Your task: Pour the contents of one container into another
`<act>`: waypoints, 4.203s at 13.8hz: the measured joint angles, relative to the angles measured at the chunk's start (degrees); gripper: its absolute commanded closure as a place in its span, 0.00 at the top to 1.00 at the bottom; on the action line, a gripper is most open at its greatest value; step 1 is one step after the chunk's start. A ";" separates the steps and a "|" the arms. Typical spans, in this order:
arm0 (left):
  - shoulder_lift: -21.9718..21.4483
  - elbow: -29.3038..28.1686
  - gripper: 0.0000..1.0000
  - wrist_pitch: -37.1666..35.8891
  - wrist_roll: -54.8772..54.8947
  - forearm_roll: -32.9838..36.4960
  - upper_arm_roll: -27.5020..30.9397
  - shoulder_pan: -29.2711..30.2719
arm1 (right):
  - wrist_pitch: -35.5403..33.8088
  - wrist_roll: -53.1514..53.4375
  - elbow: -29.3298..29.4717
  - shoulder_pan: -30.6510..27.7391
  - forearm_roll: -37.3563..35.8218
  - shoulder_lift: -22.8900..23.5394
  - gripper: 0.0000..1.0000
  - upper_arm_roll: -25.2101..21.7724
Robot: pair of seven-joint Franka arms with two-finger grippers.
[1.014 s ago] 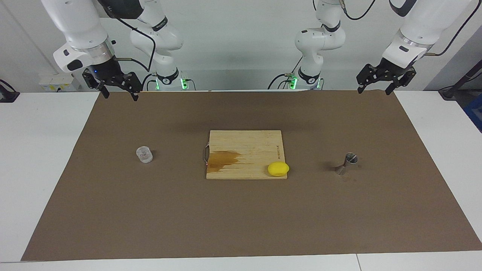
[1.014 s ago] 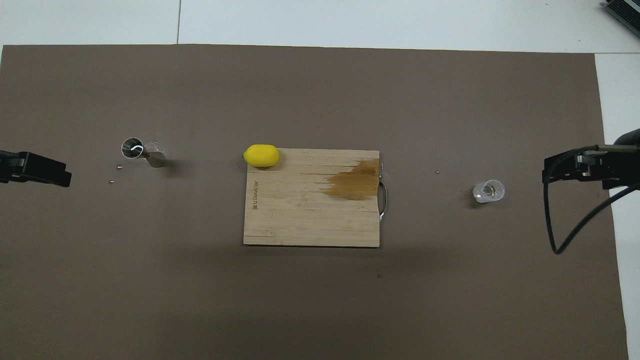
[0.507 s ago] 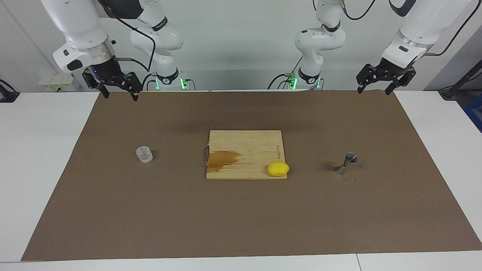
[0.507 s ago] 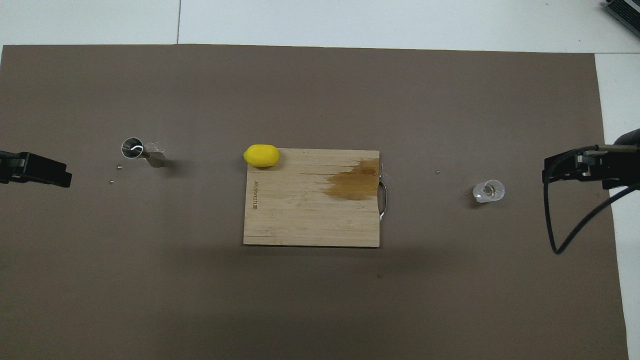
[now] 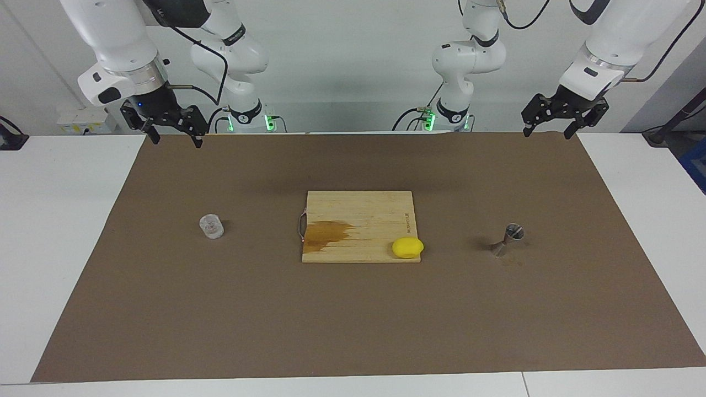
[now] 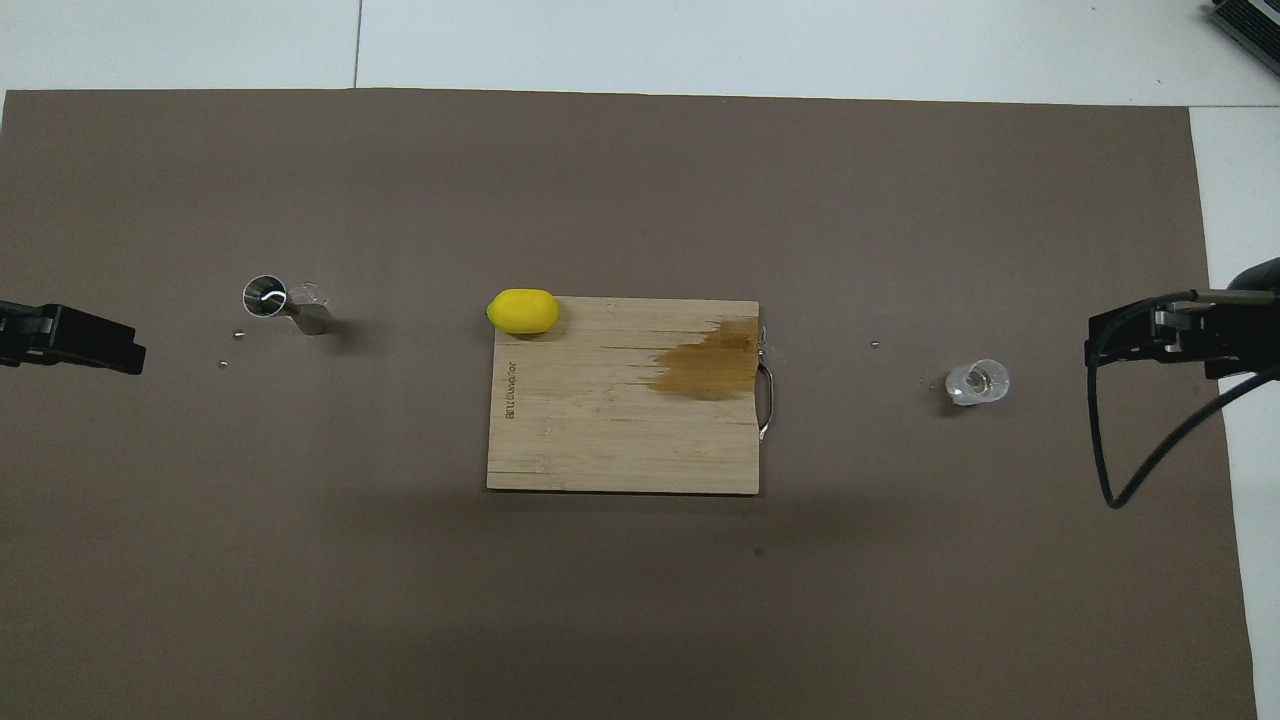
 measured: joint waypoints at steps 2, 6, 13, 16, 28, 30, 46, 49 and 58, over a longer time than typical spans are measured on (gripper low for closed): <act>0.00 -1.03 1.00 1.56 0.00 0.00 0.02 0.00 | 0.00 0.00 0.00 0.00 0.00 0.00 1.00 0.00; 0.03 -3.17 1.00 2.26 -0.09 -0.14 0.38 0.37 | 0.00 0.00 0.00 0.00 0.00 0.00 1.00 0.00; 4.36 -10.46 1.00 2.30 -5.92 -15.26 1.71 12.83 | 0.00 0.00 0.00 0.00 0.00 0.00 1.00 0.00; 7.00 -11.66 1.00 4.23 -21.22 -23.12 3.40 14.30 | 0.00 0.00 0.00 0.00 0.00 0.00 1.00 0.00; 7.70 -34.92 1.00 23.45 -59.48 -67.61 9.08 17.01 | 0.00 0.00 0.00 0.00 0.00 0.00 1.00 0.00; 7.72 -38.79 1.00 26.04 -59.60 -74.02 8.64 16.86 | 0.00 0.00 0.00 0.00 0.00 0.00 1.00 0.00; 11.15 -40.73 1.00 37.70 -58.91 -92.15 8.05 8.32 | 0.00 0.00 0.00 0.00 0.00 0.00 1.00 -0.01; 11.40 -40.26 0.98 37.76 -58.03 -93.70 8.05 7.80 | 0.00 0.00 0.00 0.00 0.00 0.00 1.00 -0.01; 11.88 -40.23 0.88 38.38 -56.91 -94.30 8.18 7.04 | 0.00 0.00 0.00 0.00 0.00 0.00 1.00 -0.01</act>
